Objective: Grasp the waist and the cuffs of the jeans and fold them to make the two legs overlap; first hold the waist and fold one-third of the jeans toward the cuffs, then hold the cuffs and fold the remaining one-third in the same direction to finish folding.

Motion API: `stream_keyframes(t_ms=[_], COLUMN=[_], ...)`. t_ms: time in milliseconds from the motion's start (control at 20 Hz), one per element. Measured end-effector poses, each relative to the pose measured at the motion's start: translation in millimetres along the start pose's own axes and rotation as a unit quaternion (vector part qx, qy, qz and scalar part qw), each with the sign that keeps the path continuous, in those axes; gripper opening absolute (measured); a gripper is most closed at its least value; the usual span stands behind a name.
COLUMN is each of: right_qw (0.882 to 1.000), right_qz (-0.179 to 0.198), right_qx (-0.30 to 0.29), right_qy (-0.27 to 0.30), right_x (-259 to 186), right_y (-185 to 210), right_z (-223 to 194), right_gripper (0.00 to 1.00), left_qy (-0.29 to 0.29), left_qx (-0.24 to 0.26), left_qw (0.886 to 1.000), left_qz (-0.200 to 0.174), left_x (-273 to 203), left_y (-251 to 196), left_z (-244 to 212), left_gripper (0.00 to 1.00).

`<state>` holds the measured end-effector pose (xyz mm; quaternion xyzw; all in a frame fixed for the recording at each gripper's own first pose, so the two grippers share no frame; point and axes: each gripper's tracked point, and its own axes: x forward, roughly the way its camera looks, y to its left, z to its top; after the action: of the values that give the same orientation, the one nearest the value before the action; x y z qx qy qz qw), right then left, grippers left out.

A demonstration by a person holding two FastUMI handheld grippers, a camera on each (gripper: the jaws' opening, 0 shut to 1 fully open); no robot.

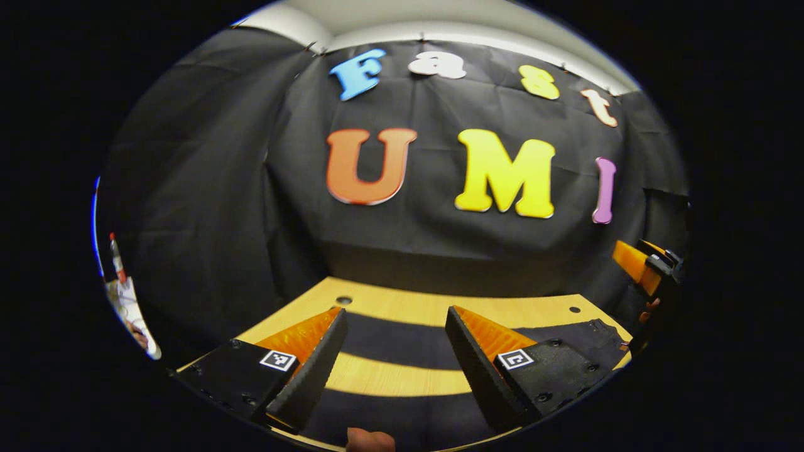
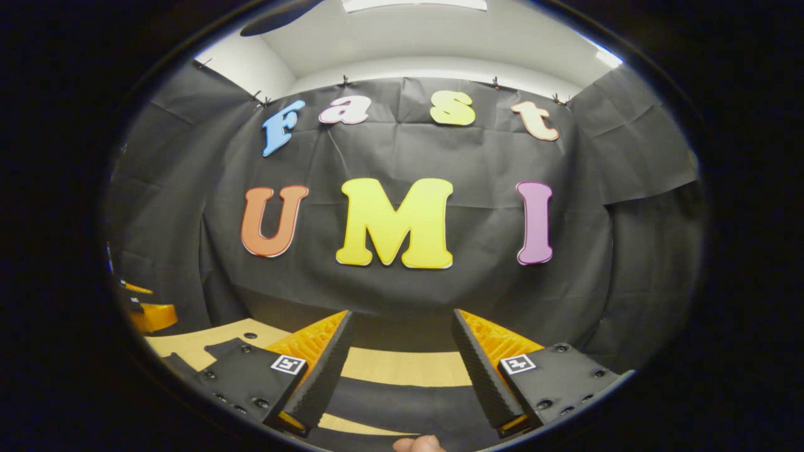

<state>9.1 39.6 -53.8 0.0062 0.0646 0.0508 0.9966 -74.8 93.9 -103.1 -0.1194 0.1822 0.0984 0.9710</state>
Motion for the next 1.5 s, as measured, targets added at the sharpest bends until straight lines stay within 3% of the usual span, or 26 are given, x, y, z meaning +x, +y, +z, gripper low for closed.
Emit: stream_keyframes(t_ms=[100,150,200,300,400,600,650,750,900,1400,1450,1500], right_qw=[1.0,1.0,1.0,0.999,0.999,0.998,0.998,0.997,0.996,0.992,0.991,0.99], right_qz=[0.0,-0.001,-0.004,-0.013,-0.022,-0.035,-0.038,-0.049,-0.067,-0.1,-0.104,-0.107], right_qx=[-0.002,0.0,0.002,0.004,0.007,0.0,-0.002,-0.003,-0.005,0.003,0.008,0.01], right_qy=[0.011,0.017,0.024,0.035,0.04,0.053,0.055,0.061,0.062,0.083,0.087,0.089], right_x=[1.0,1.5,2.0,2.3,1.9,0.6,-0.5,-2.3,-4.7,-14.7,-15.2,-15.2], right_y=[-4.8,-8.3,-13.1,-22.5,-32.0,-47.5,-52.6,-62.3,-77.0,-102.1,-104.9,-106.4], right_z=[-6.7,-10.4,-14.0,-19.4,-23.1,-31.1,-32.7,-34.7,-33.9,-44.8,-46.9,-47.7], right_gripper=[0.97,0.96,0.95,0.95,0.96,0.95,0.96,0.96,0.95,0.96,0.96,0.96], left_qy=[0.083,0.131,0.172,0.235,0.261,0.27,0.273,0.282,0.276,0.285,0.29,0.293], left_qx=[-0.071,-0.126,-0.188,-0.313,-0.407,-0.513,-0.524,-0.517,-0.505,-0.492,-0.485,-0.483], left_qw=[0.994,0.982,0.964,0.911,0.859,0.789,0.779,0.774,0.786,0.796,0.8,0.799], left_qz=[0.032,0.051,0.079,0.132,0.168,0.202,0.211,0.231,0.226,0.206,0.204,0.203], left_x=[-12.3,-25.0,-39.3,-59.7,-77.1,-76.5,-75.8,-74.0,-59.7,-24.9,-28.3,-29.6], left_y=[36.8,55.2,73.1,96.2,106.2,112.4,112.5,117.5,122.8,118.9,119.3,120.3], left_z=[-46.7,-74.7,-98.7,-139.4,-159.3,-181.9,-189.0,-190.6,-186.8,-180.0,-181.2,-184.0], left_gripper=[1.0,1.0,0.99,0.99,0.99,0.99,1.0,0.99,0.99,0.98,0.84,0.87])
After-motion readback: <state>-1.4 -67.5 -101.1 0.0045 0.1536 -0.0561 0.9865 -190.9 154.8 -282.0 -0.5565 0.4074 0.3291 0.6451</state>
